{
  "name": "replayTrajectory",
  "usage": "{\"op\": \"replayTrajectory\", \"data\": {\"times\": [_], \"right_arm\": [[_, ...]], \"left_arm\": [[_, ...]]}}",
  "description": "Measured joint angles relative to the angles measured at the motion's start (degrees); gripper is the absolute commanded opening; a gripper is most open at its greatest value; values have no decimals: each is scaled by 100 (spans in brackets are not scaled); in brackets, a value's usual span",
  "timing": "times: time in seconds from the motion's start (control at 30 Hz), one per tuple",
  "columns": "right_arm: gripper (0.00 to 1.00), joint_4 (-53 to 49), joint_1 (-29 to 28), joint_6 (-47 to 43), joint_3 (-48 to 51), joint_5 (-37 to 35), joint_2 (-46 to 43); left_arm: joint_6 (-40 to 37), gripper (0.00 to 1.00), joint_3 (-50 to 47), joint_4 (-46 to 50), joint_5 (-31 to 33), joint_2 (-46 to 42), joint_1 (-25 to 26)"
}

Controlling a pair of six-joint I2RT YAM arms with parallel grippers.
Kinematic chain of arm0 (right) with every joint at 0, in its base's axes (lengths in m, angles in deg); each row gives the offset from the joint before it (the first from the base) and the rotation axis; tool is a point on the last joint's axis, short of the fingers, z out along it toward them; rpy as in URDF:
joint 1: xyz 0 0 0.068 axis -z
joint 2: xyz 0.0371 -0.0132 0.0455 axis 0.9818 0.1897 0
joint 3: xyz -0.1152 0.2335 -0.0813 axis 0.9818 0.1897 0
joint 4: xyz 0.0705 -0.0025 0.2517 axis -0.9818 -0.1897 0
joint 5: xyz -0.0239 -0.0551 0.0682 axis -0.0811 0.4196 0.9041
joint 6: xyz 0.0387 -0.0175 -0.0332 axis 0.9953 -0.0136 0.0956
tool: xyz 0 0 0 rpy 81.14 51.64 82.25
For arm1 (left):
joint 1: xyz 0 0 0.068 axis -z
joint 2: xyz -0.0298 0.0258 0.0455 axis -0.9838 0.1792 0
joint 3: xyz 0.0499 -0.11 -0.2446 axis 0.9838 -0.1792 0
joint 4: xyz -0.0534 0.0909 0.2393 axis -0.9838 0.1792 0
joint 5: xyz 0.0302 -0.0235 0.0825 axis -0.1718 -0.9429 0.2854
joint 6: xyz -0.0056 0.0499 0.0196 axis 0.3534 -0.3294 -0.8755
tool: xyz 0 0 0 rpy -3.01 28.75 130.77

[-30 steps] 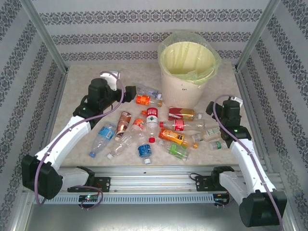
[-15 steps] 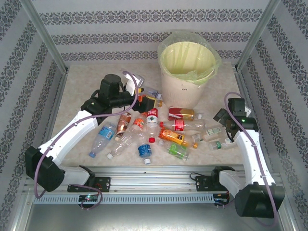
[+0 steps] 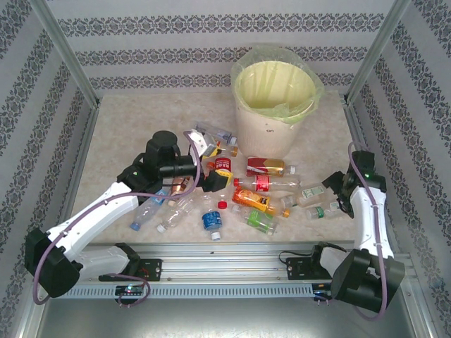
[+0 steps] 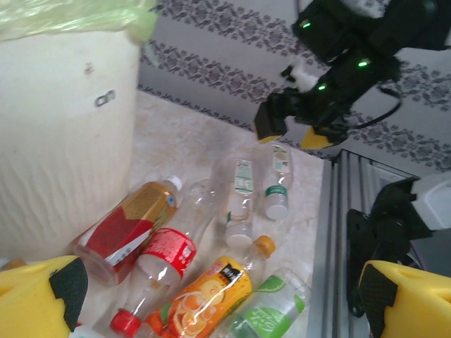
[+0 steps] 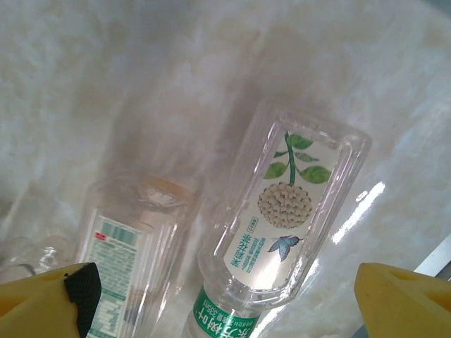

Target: Put the plastic bottles in the bin

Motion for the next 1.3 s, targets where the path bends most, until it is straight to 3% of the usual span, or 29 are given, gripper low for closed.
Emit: {"op": "replayTrajectory", "data": {"times": [0.7,0.97,1.2,1.3], "right_arm": [[77,1082,1043,232,680,691,872],[76,1469,1080,229,894,796,1239],[56,1637,1110,229,892,804,1388],[53,1609,1117,212,885,763,1182]], "left_arm": [[-415,100,-22,92,431,96,496],[-431,100,-22,96,599,229,575],[-483,100,-22,140,732,278,647],[-498,100,-22,144,758,278,649]]}}
